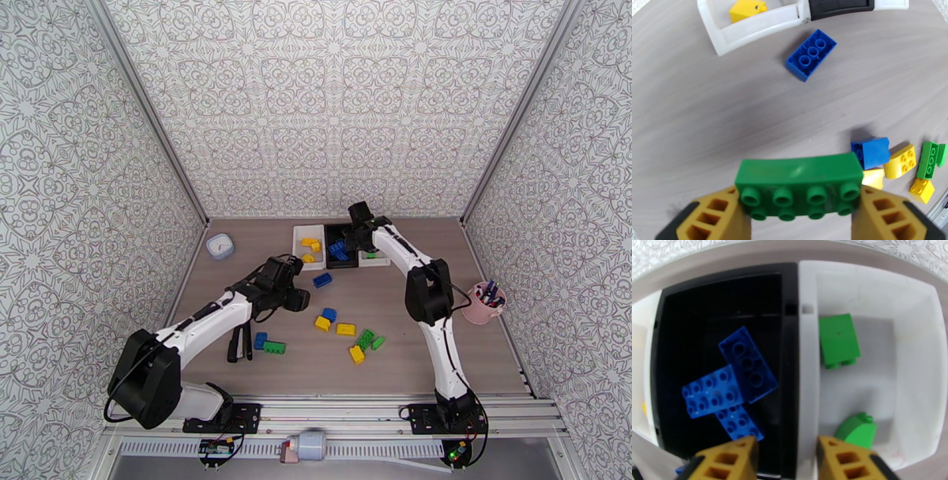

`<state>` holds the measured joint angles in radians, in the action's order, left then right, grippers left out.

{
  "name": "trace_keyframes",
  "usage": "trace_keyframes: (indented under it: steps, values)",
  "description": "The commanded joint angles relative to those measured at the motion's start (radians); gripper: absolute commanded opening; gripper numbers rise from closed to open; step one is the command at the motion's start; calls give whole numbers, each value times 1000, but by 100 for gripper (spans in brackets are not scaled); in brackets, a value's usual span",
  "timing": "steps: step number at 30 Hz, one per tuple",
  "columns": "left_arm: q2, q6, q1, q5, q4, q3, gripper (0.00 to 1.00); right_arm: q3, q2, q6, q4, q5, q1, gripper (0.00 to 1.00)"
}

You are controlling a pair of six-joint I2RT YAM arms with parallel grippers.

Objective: Sort the legos into containers by color

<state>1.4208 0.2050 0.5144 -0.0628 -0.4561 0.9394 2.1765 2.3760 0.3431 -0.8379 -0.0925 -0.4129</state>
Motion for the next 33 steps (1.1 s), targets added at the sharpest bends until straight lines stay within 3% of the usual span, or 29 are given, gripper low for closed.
trace_keyframes:
  steps: [1, 6, 24, 33]
  values:
    - [-28, -19, 9, -12, 30, 0, 62, 24, 1, 14, -53, 14, 3, 30]
    - [-37, -17, 9, -9, 41, -14, 62, -84, -72, 41, -12, 20, -3, 22]
    - [-51, -21, 35, -34, 86, -30, 63, -522, -352, 222, 102, 10, -78, 22]
    - [-4, -37, 48, -45, 83, 19, 63, -474, -313, 215, 101, -13, -78, 22]
